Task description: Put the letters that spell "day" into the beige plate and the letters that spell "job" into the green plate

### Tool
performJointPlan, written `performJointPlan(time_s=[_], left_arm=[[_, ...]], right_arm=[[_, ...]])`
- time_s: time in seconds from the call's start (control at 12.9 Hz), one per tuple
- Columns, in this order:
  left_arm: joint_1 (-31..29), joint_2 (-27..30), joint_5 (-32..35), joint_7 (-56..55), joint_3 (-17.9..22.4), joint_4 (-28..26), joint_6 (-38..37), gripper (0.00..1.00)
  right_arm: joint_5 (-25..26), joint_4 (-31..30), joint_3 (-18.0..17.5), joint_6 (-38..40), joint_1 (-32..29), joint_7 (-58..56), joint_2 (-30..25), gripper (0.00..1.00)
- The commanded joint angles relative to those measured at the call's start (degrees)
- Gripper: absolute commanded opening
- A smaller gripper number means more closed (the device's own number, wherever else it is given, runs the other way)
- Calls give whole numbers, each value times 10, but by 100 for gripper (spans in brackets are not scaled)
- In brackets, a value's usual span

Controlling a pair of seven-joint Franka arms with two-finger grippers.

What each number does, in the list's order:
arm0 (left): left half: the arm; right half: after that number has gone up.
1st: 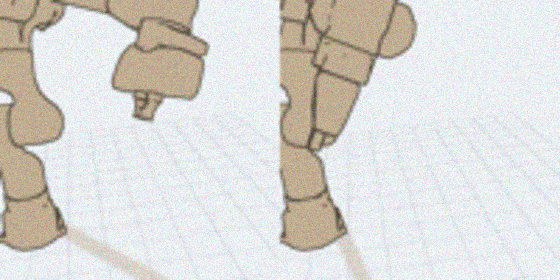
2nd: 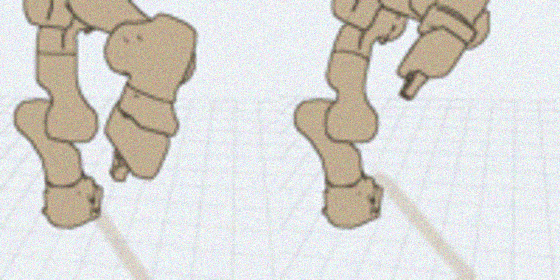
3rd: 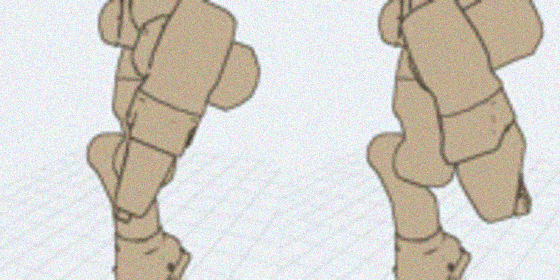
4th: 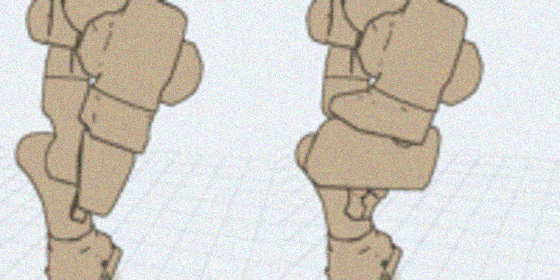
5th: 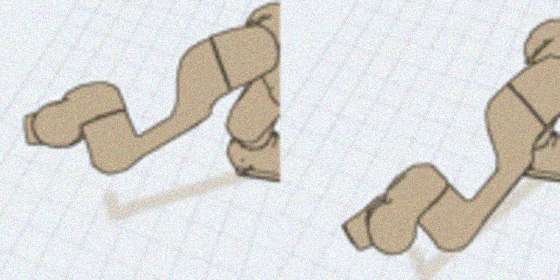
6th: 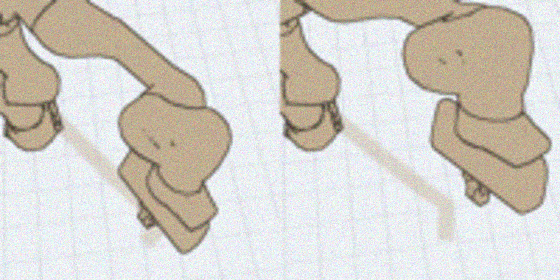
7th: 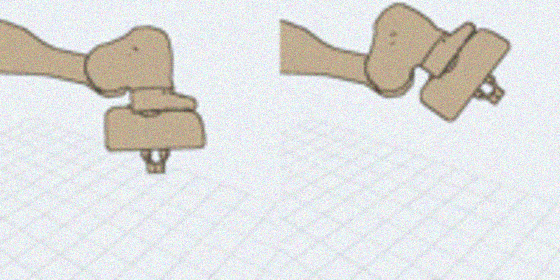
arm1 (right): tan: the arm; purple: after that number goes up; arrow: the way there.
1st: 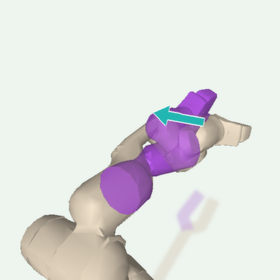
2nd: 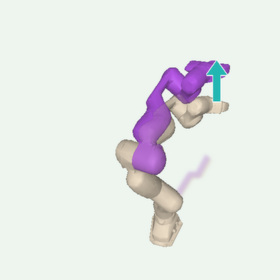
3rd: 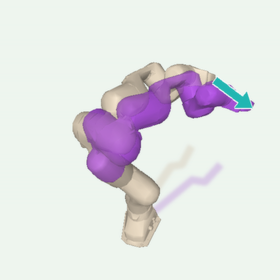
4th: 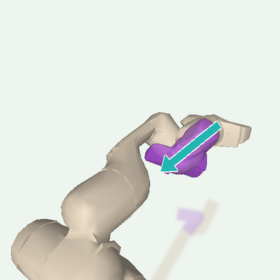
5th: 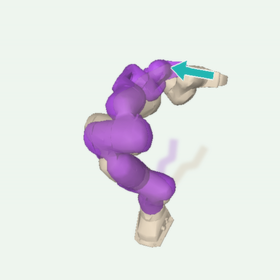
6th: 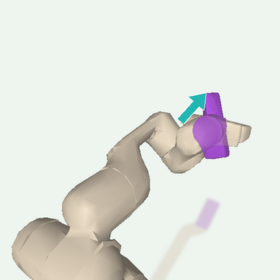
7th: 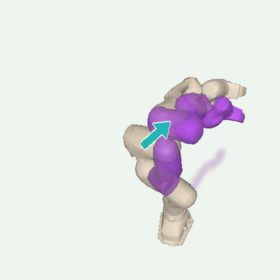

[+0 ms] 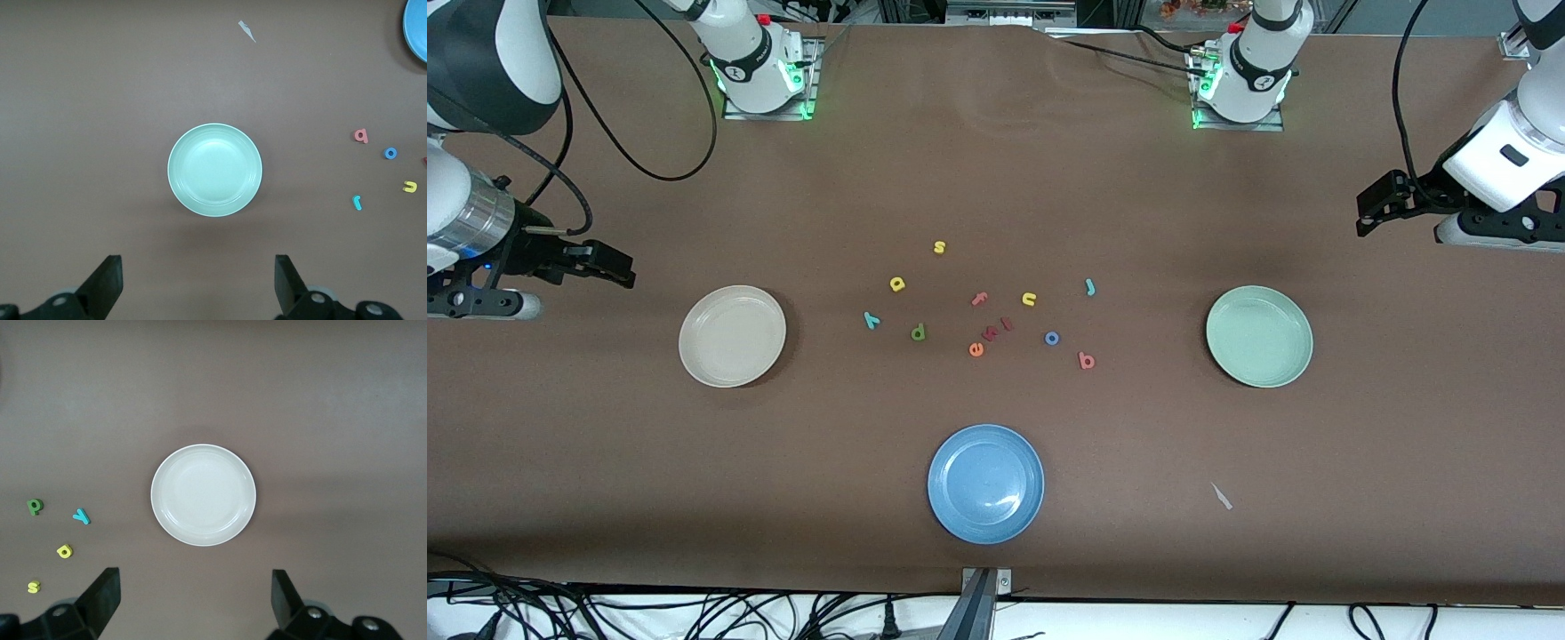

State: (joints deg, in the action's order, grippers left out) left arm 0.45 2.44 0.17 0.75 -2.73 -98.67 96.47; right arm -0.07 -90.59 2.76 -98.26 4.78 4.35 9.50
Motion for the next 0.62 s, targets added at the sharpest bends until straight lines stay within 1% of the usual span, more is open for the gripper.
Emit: performJointPlan(time_s=[0.0, 0.54], left_arm=[[0, -9, -11, 13, 2, 15, -3, 100], [0, -8, -11, 14, 1, 15, -4, 100]], right_arm=[[6, -16, -2, -4, 0, 0, -9, 100], [8, -16, -2, -5, 1, -3, -11, 100]])
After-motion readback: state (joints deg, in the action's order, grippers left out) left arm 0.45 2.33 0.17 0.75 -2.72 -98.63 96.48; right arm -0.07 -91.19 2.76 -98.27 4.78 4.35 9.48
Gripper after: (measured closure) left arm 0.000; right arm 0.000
